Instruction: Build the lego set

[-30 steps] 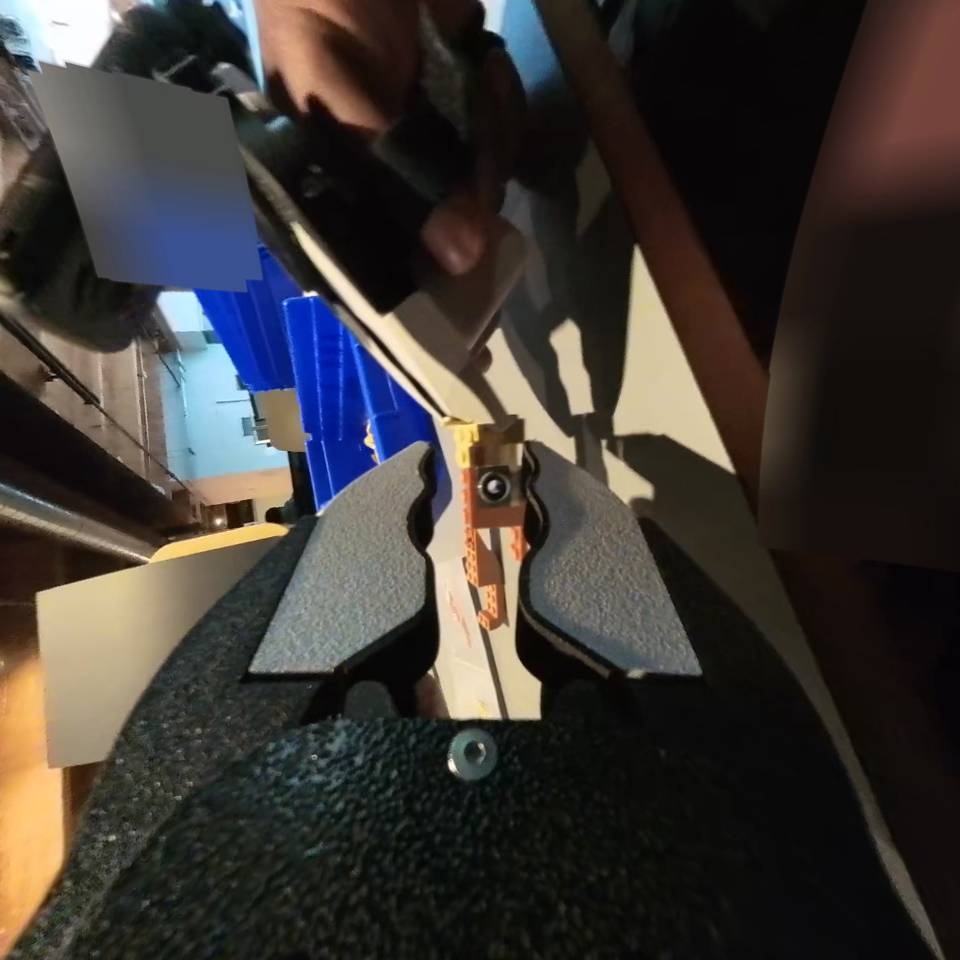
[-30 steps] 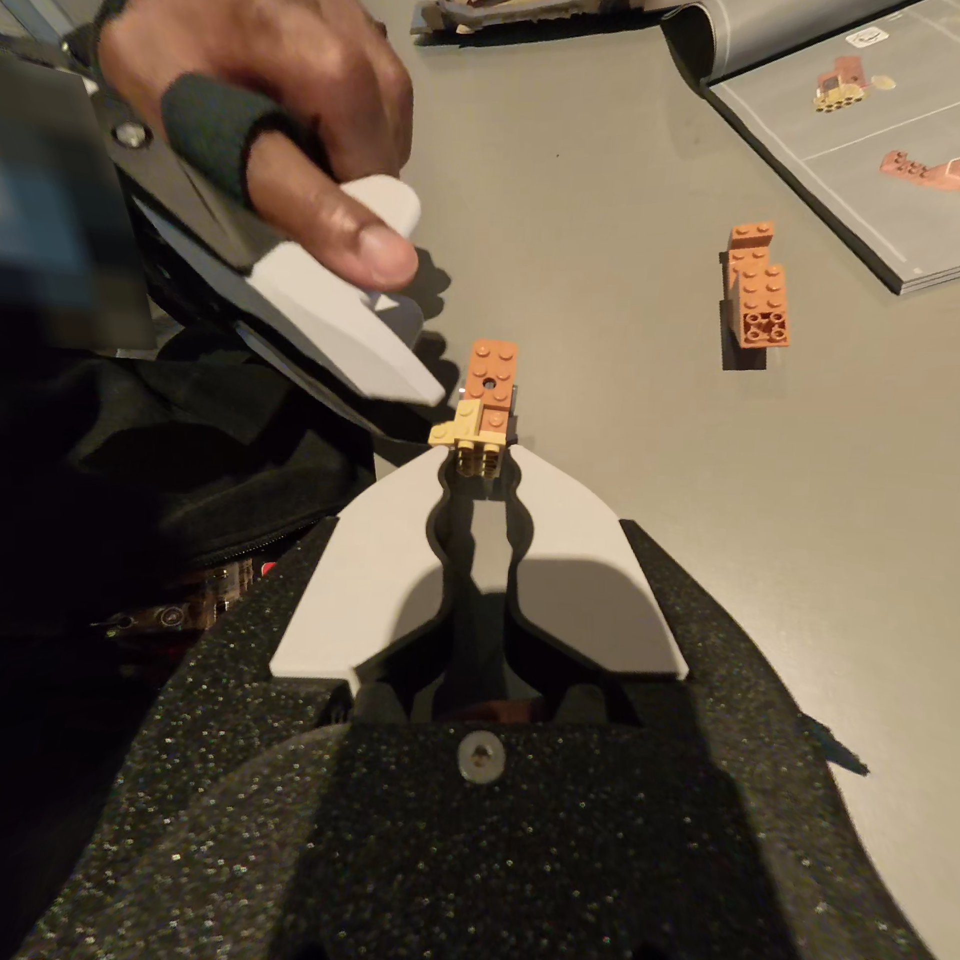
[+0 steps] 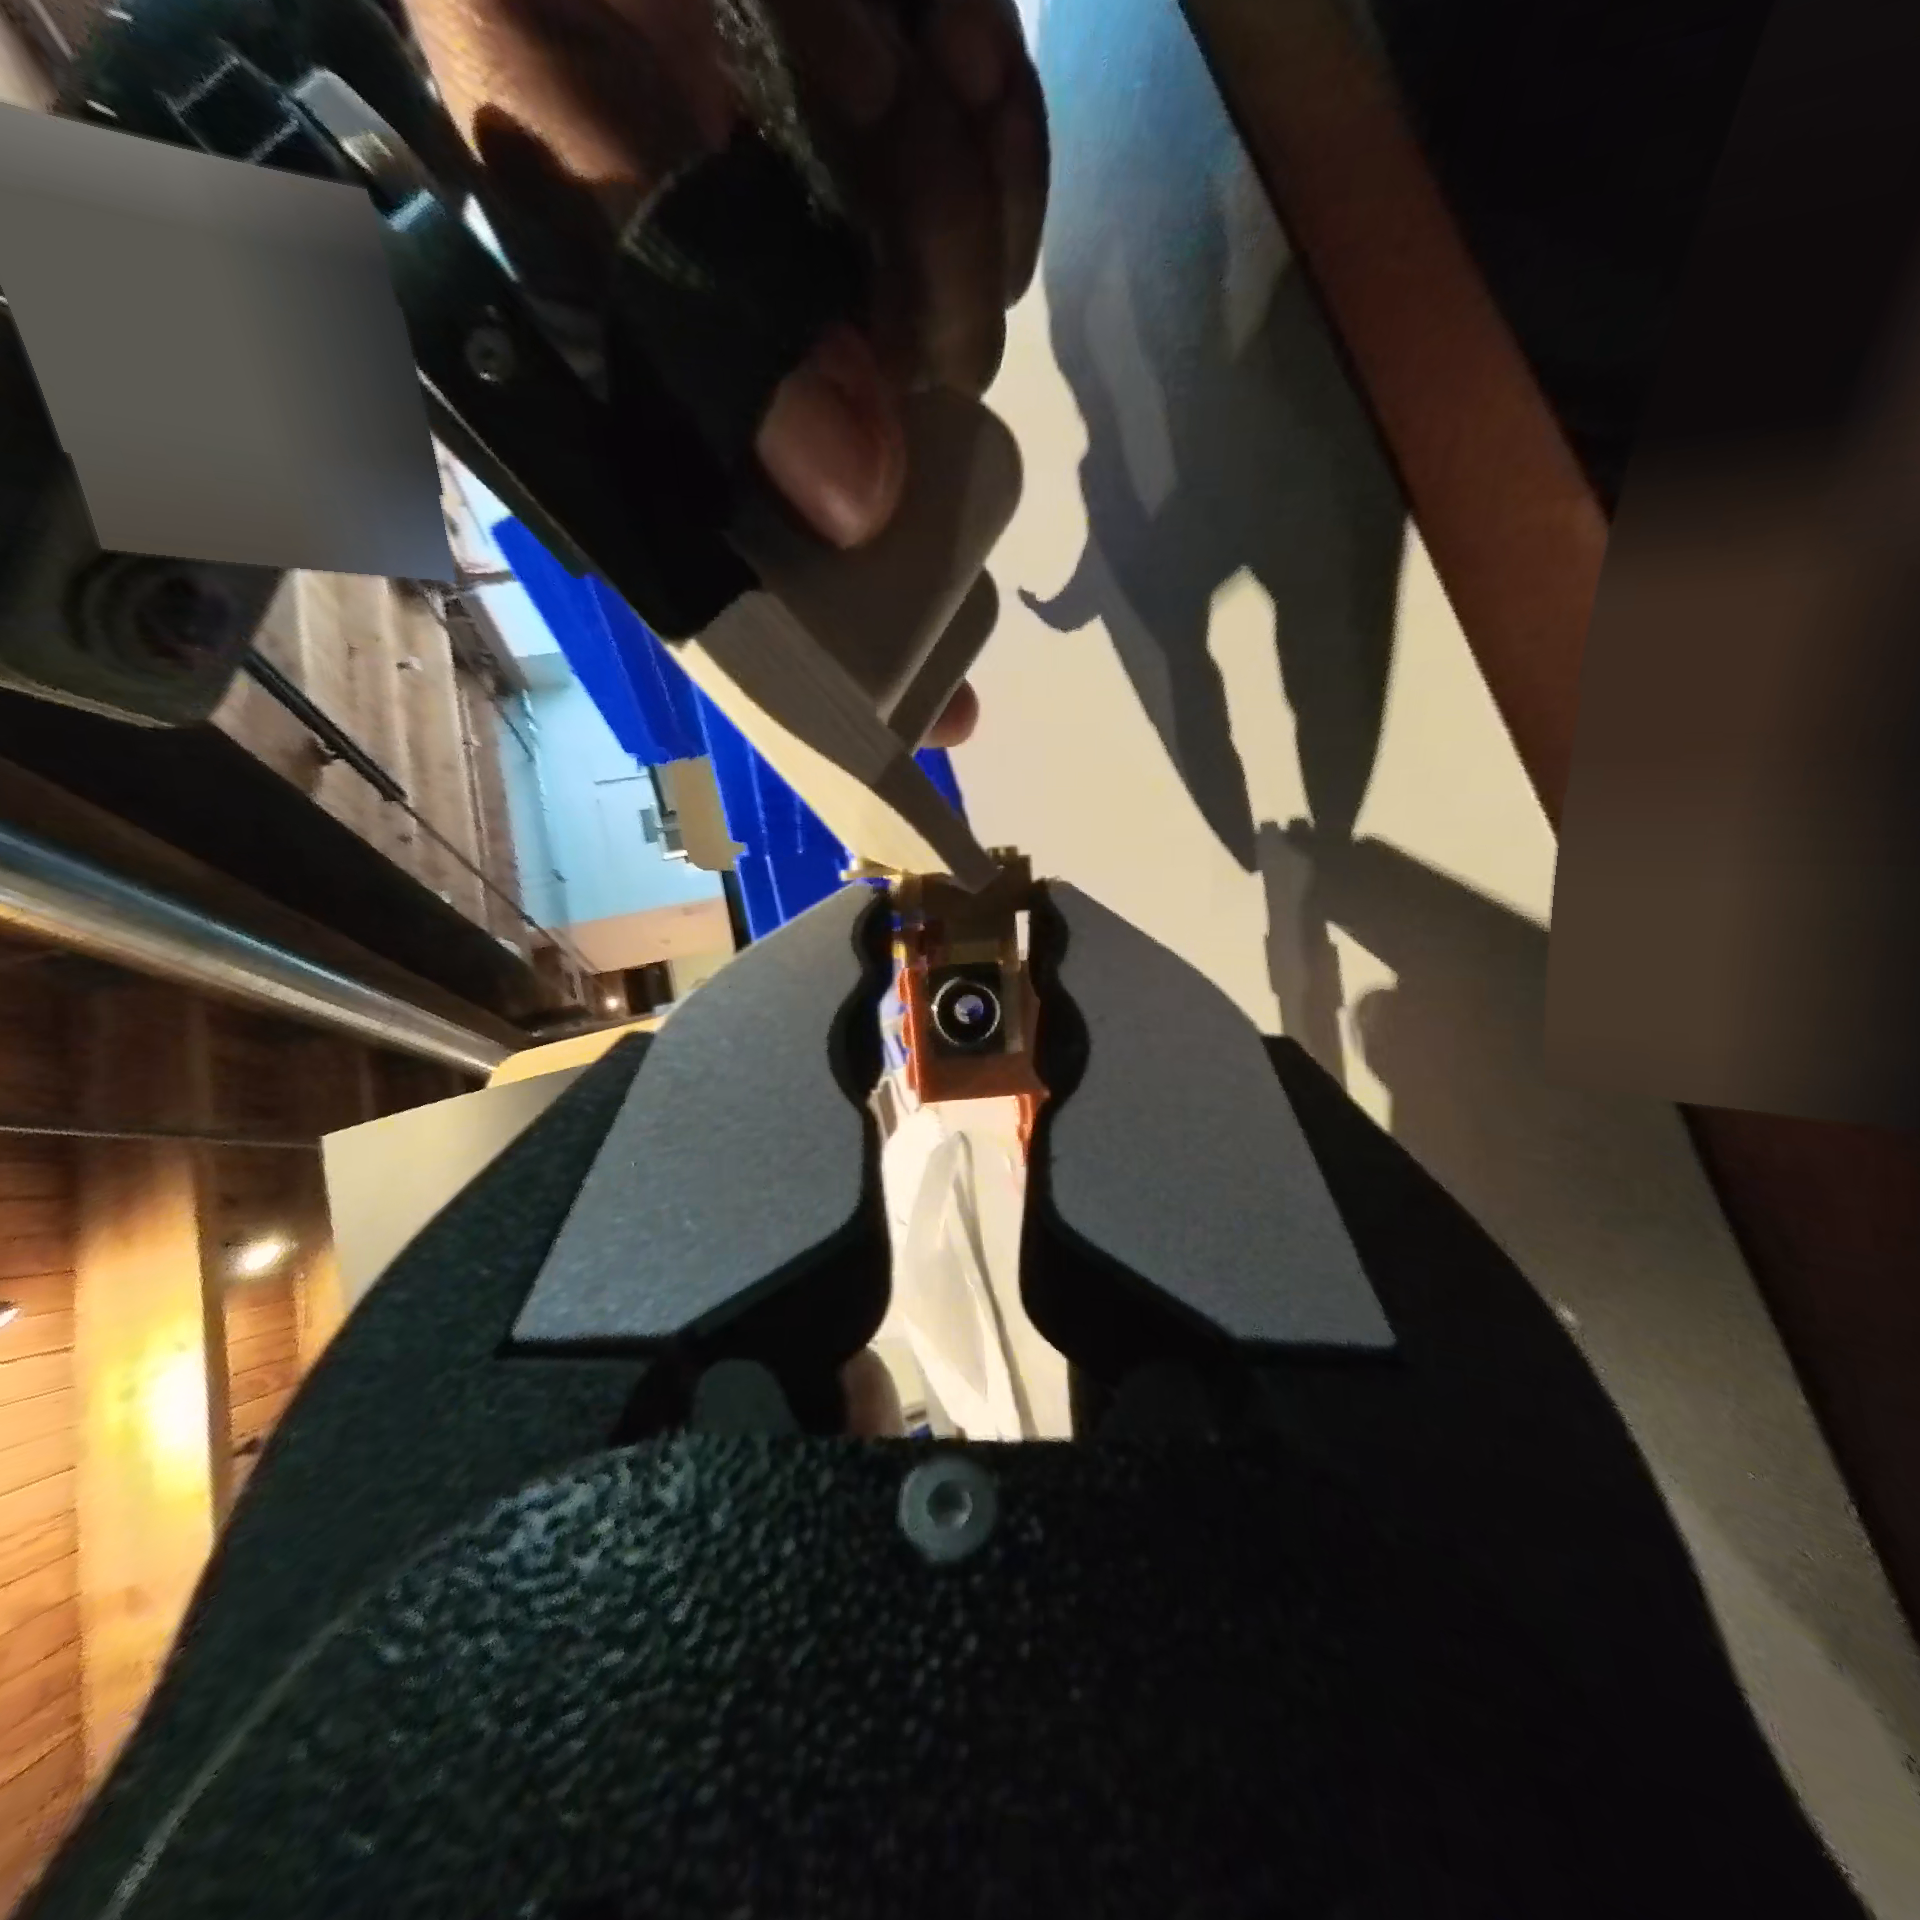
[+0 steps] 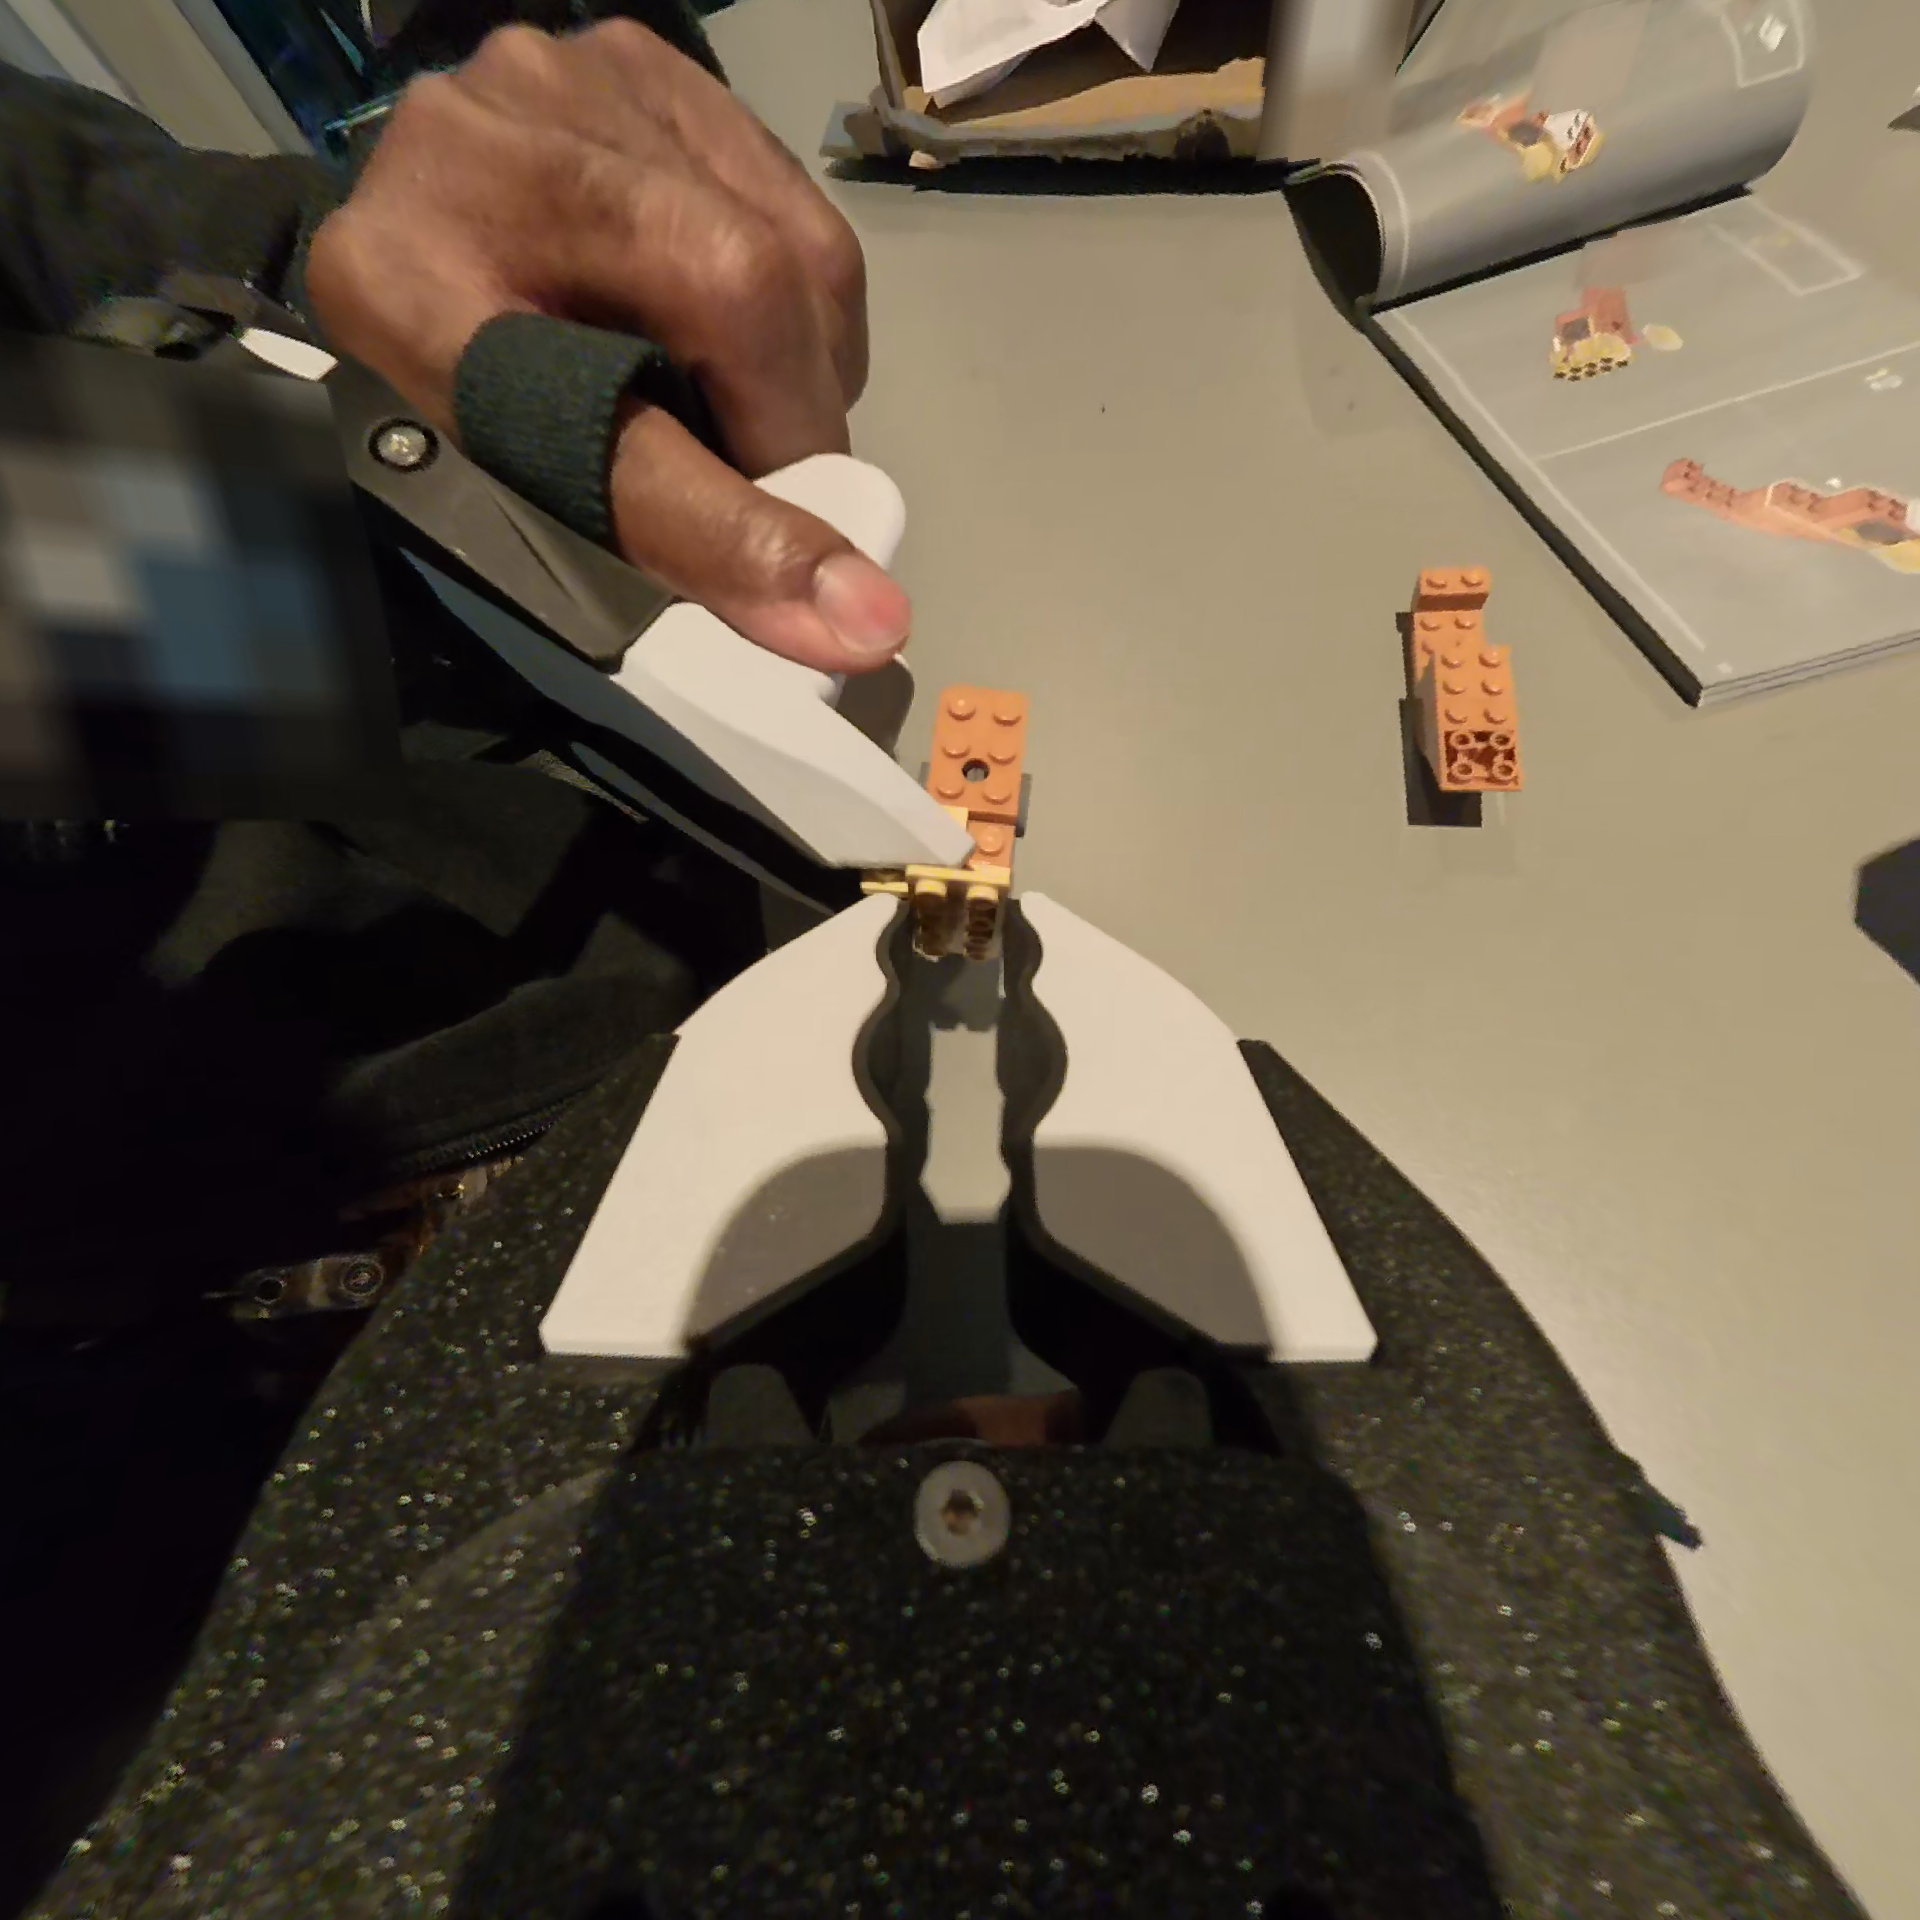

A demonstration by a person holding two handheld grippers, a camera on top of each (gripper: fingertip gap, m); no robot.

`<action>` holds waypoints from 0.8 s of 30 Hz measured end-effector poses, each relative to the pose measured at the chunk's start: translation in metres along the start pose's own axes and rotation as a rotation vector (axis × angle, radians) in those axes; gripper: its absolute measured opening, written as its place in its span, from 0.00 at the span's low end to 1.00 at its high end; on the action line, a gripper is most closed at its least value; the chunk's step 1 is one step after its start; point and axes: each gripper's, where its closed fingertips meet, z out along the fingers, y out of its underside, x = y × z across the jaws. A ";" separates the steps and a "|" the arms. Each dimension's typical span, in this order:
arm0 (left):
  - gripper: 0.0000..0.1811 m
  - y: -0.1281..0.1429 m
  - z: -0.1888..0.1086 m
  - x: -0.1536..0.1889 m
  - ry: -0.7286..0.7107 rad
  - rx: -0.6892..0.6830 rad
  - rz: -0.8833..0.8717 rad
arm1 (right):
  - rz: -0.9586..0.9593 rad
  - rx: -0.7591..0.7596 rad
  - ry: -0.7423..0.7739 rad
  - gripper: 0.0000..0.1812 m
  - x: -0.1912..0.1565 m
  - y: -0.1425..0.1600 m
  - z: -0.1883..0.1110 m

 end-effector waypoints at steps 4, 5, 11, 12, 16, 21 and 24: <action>0.13 0.000 -0.003 -0.005 -0.046 0.029 -0.007 | -0.004 0.011 -0.006 0.08 -0.003 -0.004 -0.002; 0.13 0.000 -0.004 -0.005 -0.052 0.033 -0.004 | -0.007 0.013 -0.004 0.08 -0.003 -0.005 -0.002; 0.13 0.002 -0.006 -0.008 -0.095 0.031 -0.003 | -0.015 0.019 0.018 0.09 -0.003 -0.008 -0.002; 0.13 0.003 -0.006 -0.009 -0.104 0.026 0.002 | -0.014 0.025 0.024 0.09 -0.003 -0.009 -0.002; 0.13 0.005 -0.005 -0.010 -0.143 -0.008 0.010 | -0.017 0.040 0.047 0.09 0.000 -0.011 -0.003; 0.14 0.006 -0.008 -0.017 -0.198 -0.004 0.036 | -0.022 0.068 0.055 0.08 -0.001 -0.017 -0.005; 0.14 0.007 -0.011 -0.021 -0.218 -0.009 0.026 | -0.032 0.092 0.051 0.08 -0.003 -0.022 -0.006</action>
